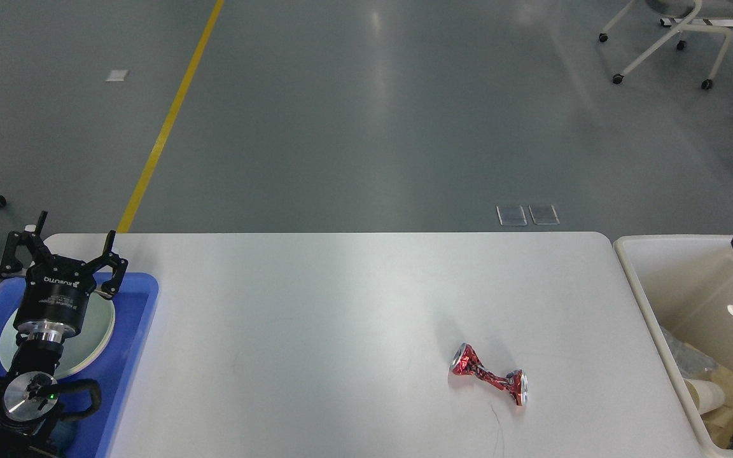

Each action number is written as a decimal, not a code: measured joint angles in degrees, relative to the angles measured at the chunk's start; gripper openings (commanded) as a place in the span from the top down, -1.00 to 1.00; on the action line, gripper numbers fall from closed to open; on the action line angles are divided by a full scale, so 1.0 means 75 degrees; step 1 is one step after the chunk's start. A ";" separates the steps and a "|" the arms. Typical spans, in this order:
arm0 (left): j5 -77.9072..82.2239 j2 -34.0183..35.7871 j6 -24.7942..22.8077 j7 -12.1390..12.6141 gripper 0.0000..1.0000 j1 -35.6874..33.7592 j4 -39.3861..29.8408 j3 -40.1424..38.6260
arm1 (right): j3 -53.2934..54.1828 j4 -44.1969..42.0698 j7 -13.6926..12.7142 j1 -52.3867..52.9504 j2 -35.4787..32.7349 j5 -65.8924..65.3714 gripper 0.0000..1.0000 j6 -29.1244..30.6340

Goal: Tidy desktop
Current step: 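Release the paper cup into the bin with the right gripper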

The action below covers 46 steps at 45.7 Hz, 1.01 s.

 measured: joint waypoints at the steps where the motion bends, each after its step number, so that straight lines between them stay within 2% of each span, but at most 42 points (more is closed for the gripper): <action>1: 0.0000 0.0000 0.0000 0.0000 -0.94 0.0000 0.0000 0.0000 | 0.0149 -0.0244 0.0066 -0.0294 -0.0037 -0.0043 1.00 -0.0007; 6: 0.0000 0.0000 0.0000 0.0007 -0.94 -0.0001 0.0000 0.0000 | 0.1162 -0.1509 0.0333 -0.1954 -0.0099 -0.0163 1.00 -0.0126; 12: 0.0000 0.0000 0.0000 0.0008 -0.94 -0.0002 0.0000 0.0000 | 0.2272 -0.2517 0.0395 -0.3674 -0.0065 -0.0186 1.00 -0.0790; 18: 0.0000 0.0000 0.0000 0.0007 -0.94 -0.0004 0.0000 0.0000 | 0.3082 -0.3489 0.0404 -0.5473 0.0437 -0.0190 1.00 -0.2405; 22: 0.0000 0.0000 0.0000 0.0006 -0.94 -0.0007 0.0000 0.0000 | 0.3396 -0.4346 0.0402 -0.6724 0.1098 -0.0176 1.00 -0.3575; 26: 0.0000 0.0000 0.0000 0.0003 -0.94 -0.0007 0.0000 0.0000 | 0.3678 -0.5240 0.0402 -0.7704 0.1796 -0.0132 1.00 -0.4405; 31: 0.0000 0.0000 0.0000 0.0002 -0.94 -0.0007 0.0000 0.0000 | 0.3855 -0.6038 0.0400 -0.8485 0.2446 -0.0082 1.00 -0.5053; 36: 0.0000 0.0000 0.0000 0.0002 -0.94 -0.0007 0.0000 0.0000 | 0.3894 -0.6357 0.0394 -0.8840 0.2781 -0.0043 1.00 -0.5448; 46: 0.0000 0.0000 0.0000 0.0002 -0.94 -0.0007 0.0000 0.0000 | 0.3907 -0.6408 0.0389 -0.8988 0.2932 -0.0036 1.00 -0.5595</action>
